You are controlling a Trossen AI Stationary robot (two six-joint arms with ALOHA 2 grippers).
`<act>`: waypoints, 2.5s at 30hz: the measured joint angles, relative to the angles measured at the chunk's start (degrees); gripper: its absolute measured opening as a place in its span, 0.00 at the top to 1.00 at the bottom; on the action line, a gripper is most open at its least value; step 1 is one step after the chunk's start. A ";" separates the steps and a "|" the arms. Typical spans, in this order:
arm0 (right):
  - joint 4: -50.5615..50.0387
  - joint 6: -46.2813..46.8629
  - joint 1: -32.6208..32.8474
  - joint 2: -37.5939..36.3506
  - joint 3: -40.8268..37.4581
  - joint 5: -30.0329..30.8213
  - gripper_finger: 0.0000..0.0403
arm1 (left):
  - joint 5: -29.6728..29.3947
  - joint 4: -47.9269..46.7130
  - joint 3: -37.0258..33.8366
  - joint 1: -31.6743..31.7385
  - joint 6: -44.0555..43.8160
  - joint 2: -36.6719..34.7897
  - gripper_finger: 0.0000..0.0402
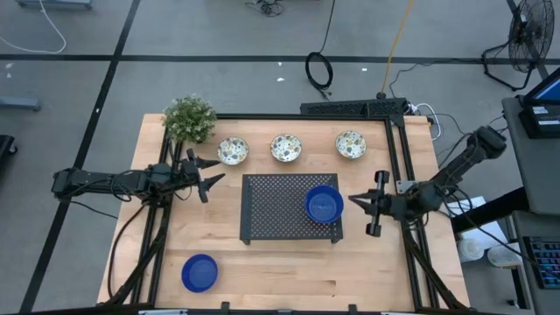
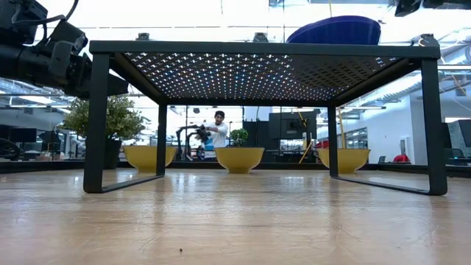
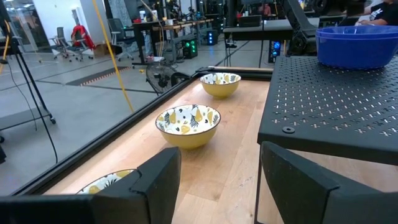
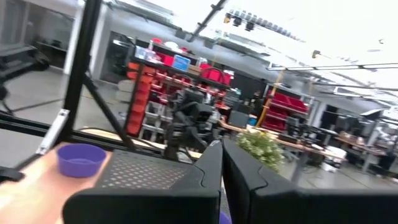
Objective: Pick & Place Mini bowls
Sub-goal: Stack the blue bowl on the stacked blue bowls on the shelf
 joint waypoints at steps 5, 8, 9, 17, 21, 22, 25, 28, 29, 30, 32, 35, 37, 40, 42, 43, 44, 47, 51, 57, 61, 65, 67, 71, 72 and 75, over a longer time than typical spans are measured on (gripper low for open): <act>1.27 -2.12 -1.94 0.03 0.00 -0.15 1.00 | 0.00 -0.01 -0.01 -0.01 0.00 -0.01 0.43; 5.98 -4.55 -2.42 -0.02 -0.02 -0.63 1.00 | 0.00 -0.02 0.00 -0.01 0.00 -0.02 0.43; 7.37 -4.48 -2.42 -0.07 -0.02 -1.30 1.00 | 0.00 0.00 0.00 0.01 0.00 0.00 0.43; 8.82 -4.70 -0.81 -0.02 -0.02 -11.57 1.00 | 0.00 -0.01 0.00 0.00 0.02 -0.01 0.43; 10.77 -11.50 -0.81 -0.04 -0.02 -18.30 1.00 | -0.22 0.01 0.00 -0.01 3.25 -0.01 0.43; 11.19 -12.74 -0.82 -0.04 -0.02 -19.63 1.00 | -0.28 0.18 0.00 0.01 4.45 -0.01 0.43; 13.03 -15.16 -0.82 -0.04 -0.02 -20.83 1.00 | 0.72 3.22 -0.02 0.01 5.21 0.00 0.43; 13.58 -16.35 -0.82 -0.04 -0.01 -20.73 1.00 | 6.08 8.96 -0.02 0.01 -5.46 -0.01 0.43; 13.51 -16.89 -0.94 -0.02 -0.02 -20.75 1.00 | 7.82 11.33 -0.02 0.01 -10.12 -0.02 0.43; 13.49 -17.40 -1.12 -0.02 -0.02 -20.75 1.00 | 9.62 13.15 -0.02 0.01 -14.98 -0.03 0.43; 13.35 -17.58 -1.54 -0.04 -0.01 -20.73 1.00 | 14.02 14.40 -0.02 0.01 -22.88 -0.05 0.43; 13.31 -17.57 -2.01 -0.02 -0.01 -20.71 1.00 | 19.94 13.64 -0.01 -0.01 -26.39 -0.02 0.43; 13.85 -17.62 -2.23 -0.02 -0.02 -20.73 1.00 | 21.08 11.65 -0.02 -0.03 -27.62 -0.02 0.43; 14.64 -16.81 -2.37 -0.04 0.00 -20.73 1.00 | 24.45 10.29 -0.02 -0.40 -35.94 0.52 0.43; 14.54 -16.05 -2.37 -0.02 0.00 -20.74 1.00 | 27.33 11.21 0.47 -0.83 -42.81 1.93 0.43; 14.55 -16.13 -2.36 -0.02 0.00 -20.73 1.00 | 28.74 10.70 1.58 -1.31 -45.83 2.68 0.43; 14.61 -16.49 -2.37 -0.02 0.00 -20.74 1.00 | 30.05 9.34 3.62 -2.02 -47.49 3.72 0.43; 14.75 -18.07 -2.37 -0.04 0.00 -20.73 1.00 | 29.10 -2.58 13.51 -6.04 -48.26 8.88 0.43; 14.82 -19.08 -2.37 -0.04 0.00 -20.73 1.00 | 23.29 -27.85 30.86 -13.46 -51.32 21.21 0.43; 14.01 -18.91 -2.37 -0.04 0.00 -20.62 1.00 | 25.88 -64.69 47.70 -25.60 -74.76 41.41 0.43; 13.05 -16.47 -2.37 -0.01 0.00 -20.58 1.00 | 35.04 -67.58 48.72 -33.19 -87.23 50.56 0.43; 12.90 -15.45 -2.33 -0.02 0.00 -20.66 1.00 | 34.86 -66.15 48.72 -39.30 -94.05 56.55 0.43; 12.93 -15.44 -2.33 -0.02 0.00 -20.66 1.00 | 32.88 -65.10 48.72 -41.66 -96.74 58.79 0.43; 13.24 -15.41 -2.31 -0.02 0.00 -20.69 1.00 | 30.94 -61.30 48.72 -45.55 -97.10 63.00 0.43; 13.30 -15.41 -2.31 -0.04 0.00 -20.69 1.00 | 30.95 -60.69 48.72 -46.31 -96.61 64.00 0.43; 13.25 -15.14 -2.31 -0.02 0.00 -20.69 1.00 | 30.22 -60.20 48.72 -48.06 -96.13 67.19 0.43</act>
